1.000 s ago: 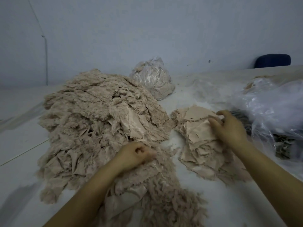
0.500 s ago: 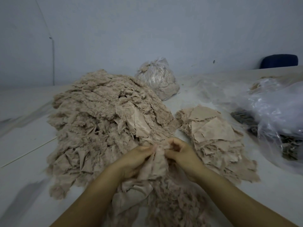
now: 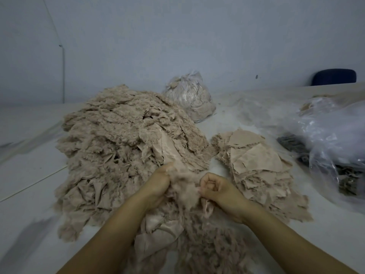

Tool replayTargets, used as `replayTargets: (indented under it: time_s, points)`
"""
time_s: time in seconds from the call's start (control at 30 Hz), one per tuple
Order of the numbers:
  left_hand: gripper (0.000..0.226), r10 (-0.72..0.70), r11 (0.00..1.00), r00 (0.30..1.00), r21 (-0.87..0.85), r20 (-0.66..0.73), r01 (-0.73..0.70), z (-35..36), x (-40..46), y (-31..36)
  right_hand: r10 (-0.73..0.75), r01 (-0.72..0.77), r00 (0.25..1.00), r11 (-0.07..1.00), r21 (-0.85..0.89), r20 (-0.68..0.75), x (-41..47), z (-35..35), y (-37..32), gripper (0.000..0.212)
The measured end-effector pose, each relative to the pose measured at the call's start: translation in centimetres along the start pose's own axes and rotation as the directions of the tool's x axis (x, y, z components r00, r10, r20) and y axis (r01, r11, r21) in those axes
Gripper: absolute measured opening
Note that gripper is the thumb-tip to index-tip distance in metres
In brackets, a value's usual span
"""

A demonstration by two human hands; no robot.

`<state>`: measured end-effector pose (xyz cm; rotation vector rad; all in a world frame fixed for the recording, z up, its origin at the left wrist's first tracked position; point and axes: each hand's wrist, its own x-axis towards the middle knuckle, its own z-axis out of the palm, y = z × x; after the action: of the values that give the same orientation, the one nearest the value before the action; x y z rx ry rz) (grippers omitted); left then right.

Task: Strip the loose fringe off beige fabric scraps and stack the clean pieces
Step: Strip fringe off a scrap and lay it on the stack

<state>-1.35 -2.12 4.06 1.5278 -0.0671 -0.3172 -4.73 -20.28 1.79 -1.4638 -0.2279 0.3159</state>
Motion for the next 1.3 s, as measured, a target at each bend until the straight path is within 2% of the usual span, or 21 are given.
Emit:
replayTargets:
  time_s: [0.07,0.13,0.2,0.3,0.33,0.43,0.5,0.63,0.7,0.77,0.83,0.87,0.93,1.0,1.07,1.1,1.17,1.23,1.3]
  points:
    - [0.031,0.044,0.999,0.989,0.006,-0.143,-0.043,-0.5,0.4,0.1,0.015,-0.015,1.0,0.996,-0.088,0.001,-0.4,-0.1,0.6,0.017]
    - [0.025,0.112,0.985,0.978,0.152,-0.177,-0.085,-1.0,0.4,0.1,0.072,-0.07,0.997,0.975,-0.211,0.002,-0.7,-0.2,0.9,0.016]
    - [0.02,0.166,0.934,0.983,0.333,-0.083,-0.129,-0.7,0.1,0.2,0.072,-0.089,0.994,0.969,-0.232,-0.079,-0.7,-0.1,0.5,0.03]
    - [0.024,0.158,0.861,0.987,0.483,0.041,-0.158,1.0,-0.2,0.2,0.035,-0.046,0.993,0.994,-0.102,-0.109,-0.1,0.8,-0.1,0.065]
    - [0.026,0.146,0.859,0.988,0.488,0.05,-0.152,1.4,-0.3,0.3,0.021,-0.031,0.991,0.997,-0.074,-0.132,0.2,1.2,0.0,0.064]
    - [0.03,0.112,0.917,0.993,0.382,0.035,-0.117,1.1,-0.4,0.6,-0.003,0.021,0.956,0.998,0.059,-0.294,0.5,1.8,0.3,0.02]
    - [0.035,0.077,0.951,0.997,0.301,-0.013,-0.07,0.4,-0.5,0.9,0.002,0.035,0.949,0.993,0.111,-0.316,0.5,1.1,0.4,0.006]
    - [0.02,0.002,0.993,0.989,0.117,-0.147,0.015,-0.9,0.0,1.3,-0.036,0.063,0.933,0.996,0.064,-0.357,0.1,-0.1,-0.2,0.011]
    - [0.017,0.005,0.995,0.981,0.098,-0.192,0.015,-1.8,0.3,1.8,-0.007,-0.002,0.952,1.0,-0.031,-0.305,-0.6,-0.6,-0.1,0.011]
    - [0.018,0.023,0.989,0.988,0.151,-0.154,0.0,-2.3,0.3,2.1,0.074,-0.102,0.989,0.968,-0.229,-0.128,-1.3,-0.6,-0.1,0.02]
    - [0.019,0.042,0.988,0.997,0.15,-0.069,-0.031,-1.6,0.1,2.2,0.085,-0.107,0.992,0.953,-0.282,-0.089,-1.3,-0.2,-0.4,0.031]
    - [0.02,0.052,0.992,0.998,0.113,-0.022,-0.049,-1.1,-0.1,2.2,0.061,-0.088,0.991,0.97,-0.228,-0.12,-0.9,0.1,-0.5,0.034]
    - [0.022,0.06,0.998,0.995,-0.012,0.076,-0.06,0.1,-0.3,2.1,0.107,-0.108,0.984,0.994,0.005,-0.144,0.1,0.7,-0.7,0.043]
    - [0.027,0.058,0.994,0.99,-0.102,0.131,-0.045,0.7,-0.4,1.8,0.155,-0.124,0.982,0.961,0.248,-0.111,0.8,1.6,-0.8,0.048]
    - [0.03,0.054,0.997,0.987,-0.056,0.152,-0.046,1.0,-0.6,1.5,0.111,-0.014,0.975,0.893,0.45,-0.191,1.2,2.2,-0.8,0.047]
    - [0.03,0.063,0.998,0.987,0.014,0.15,-0.066,1.0,-0.6,1.3,0.09,0.057,0.958,0.871,0.489,-0.273,1.3,2.2,-0.9,0.044]
    - [0.029,0.117,0.978,0.986,0.161,0.115,-0.135,0.8,-0.7,0.8,0.055,0.149,0.895,0.899,0.412,-0.442,1.5,2.2,-1.0,0.024]
    - [0.021,0.168,0.97,0.984,0.169,0.066,-0.177,0.5,-0.8,0.4,0.047,0.153,0.841,0.935,0.32,-0.539,1.6,2.1,-1.3,0.008]
    - [0.029,0.165,0.977,0.986,0.135,0.005,-0.164,0.2,-0.5,-0.1,0.042,0.136,0.837,0.95,0.282,-0.546,1.7,1.9,-1.3,0.006]
